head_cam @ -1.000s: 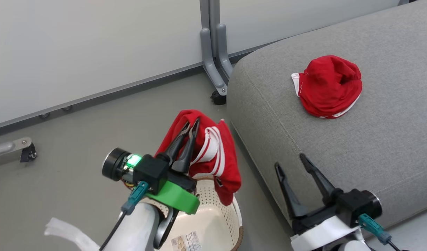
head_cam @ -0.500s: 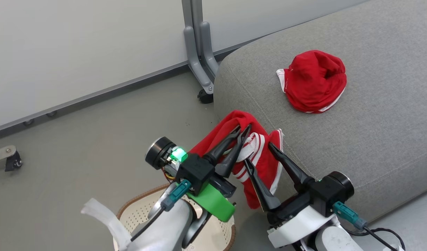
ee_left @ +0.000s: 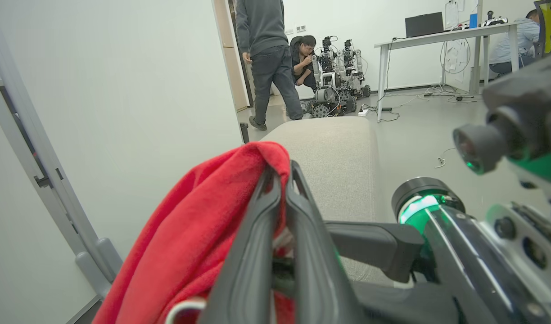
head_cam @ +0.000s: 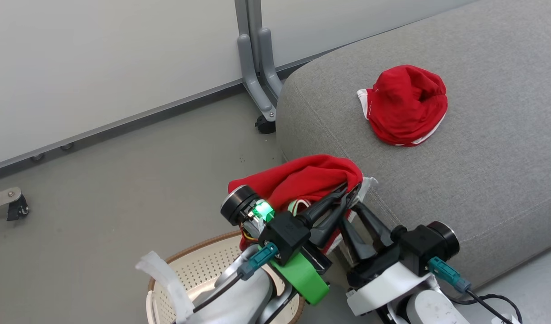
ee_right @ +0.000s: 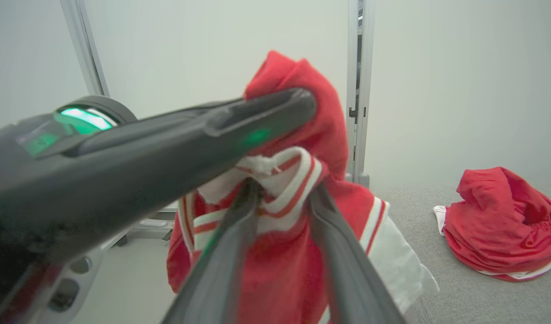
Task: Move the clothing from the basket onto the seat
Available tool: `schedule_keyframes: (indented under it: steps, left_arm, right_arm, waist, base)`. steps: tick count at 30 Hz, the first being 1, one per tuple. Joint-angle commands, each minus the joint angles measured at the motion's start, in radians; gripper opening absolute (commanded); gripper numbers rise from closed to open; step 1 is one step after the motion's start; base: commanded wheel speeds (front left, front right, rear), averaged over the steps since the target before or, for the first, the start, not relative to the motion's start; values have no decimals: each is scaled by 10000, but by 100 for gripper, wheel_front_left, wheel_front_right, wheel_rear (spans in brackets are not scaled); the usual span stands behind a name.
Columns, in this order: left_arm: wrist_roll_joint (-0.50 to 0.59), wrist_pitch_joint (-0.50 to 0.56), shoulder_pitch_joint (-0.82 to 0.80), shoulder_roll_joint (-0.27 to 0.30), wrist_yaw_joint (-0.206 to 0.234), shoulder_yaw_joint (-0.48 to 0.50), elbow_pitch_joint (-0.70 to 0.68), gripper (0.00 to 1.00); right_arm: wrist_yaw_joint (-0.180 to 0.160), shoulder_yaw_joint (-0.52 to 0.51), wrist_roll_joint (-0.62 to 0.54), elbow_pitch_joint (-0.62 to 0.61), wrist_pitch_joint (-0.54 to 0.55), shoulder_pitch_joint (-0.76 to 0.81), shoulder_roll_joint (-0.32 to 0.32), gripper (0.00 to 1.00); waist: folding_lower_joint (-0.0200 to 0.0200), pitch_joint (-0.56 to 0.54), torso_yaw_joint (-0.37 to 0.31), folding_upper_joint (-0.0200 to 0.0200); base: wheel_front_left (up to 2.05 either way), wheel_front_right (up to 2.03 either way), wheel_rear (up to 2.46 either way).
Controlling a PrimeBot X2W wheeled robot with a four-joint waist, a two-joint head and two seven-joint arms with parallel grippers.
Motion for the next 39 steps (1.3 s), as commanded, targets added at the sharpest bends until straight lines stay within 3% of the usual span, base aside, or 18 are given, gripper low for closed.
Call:
schedule_keyframes:
  steps: [1,19,20,21,22,39]
  left_arm:
    - [-13,-1,-185,11,-46,-60,22,0]
    - [213,8,142,25,-39,343,576,0]
    - [190,8,170,27,-40,381,604,5]
    - [145,8,189,27,-41,443,592,40]
    - [62,8,228,30,-41,525,580,100]
    - [29,6,217,24,-42,718,567,100]
  right_arm:
    - [-14,49,-67,35,-30,-87,6,0]
    - [-14,-247,-115,-102,-32,21,-11,0]
    - [-14,-259,-118,-106,-32,21,-18,0]
    - [-14,-273,-116,-107,-32,22,-21,0]
    - [-14,-285,-123,-101,-32,25,-28,0]
    - [-14,-448,-178,-26,-32,94,-11,0]
  waist:
    - [1,2,5,-1]
    - [1,157,176,-1]
    - [1,161,191,-1]
    - [1,165,203,-1]
    - [1,168,218,-1]
    - [1,306,6,-1]
  base:
    - [0,0,0]
    - [0,0,0]
    - [0,0,0]
    - [0,0,0]
    - [0,0,0]
    - [0,0,0]
